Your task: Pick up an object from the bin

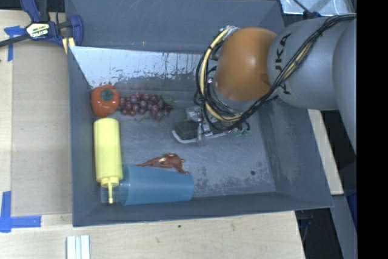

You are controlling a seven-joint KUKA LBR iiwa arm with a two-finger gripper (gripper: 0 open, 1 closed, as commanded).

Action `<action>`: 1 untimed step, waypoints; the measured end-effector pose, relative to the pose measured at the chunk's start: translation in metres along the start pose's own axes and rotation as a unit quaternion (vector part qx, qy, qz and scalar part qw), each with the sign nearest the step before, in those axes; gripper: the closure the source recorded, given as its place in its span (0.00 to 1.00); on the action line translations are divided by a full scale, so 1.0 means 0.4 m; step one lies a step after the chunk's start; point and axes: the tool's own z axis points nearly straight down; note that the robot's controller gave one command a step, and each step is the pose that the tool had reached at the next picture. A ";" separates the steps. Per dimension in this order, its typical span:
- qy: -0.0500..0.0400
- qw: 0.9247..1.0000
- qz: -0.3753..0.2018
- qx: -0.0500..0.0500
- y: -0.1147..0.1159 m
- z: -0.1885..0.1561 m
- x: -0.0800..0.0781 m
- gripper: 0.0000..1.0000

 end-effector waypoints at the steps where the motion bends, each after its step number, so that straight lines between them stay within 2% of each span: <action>1: -0.003 1.000 0.000 0.000 0.000 -0.037 -0.004 1.00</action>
Offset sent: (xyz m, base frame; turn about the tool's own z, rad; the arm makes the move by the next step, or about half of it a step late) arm 0.0011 0.0001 0.0397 -0.0002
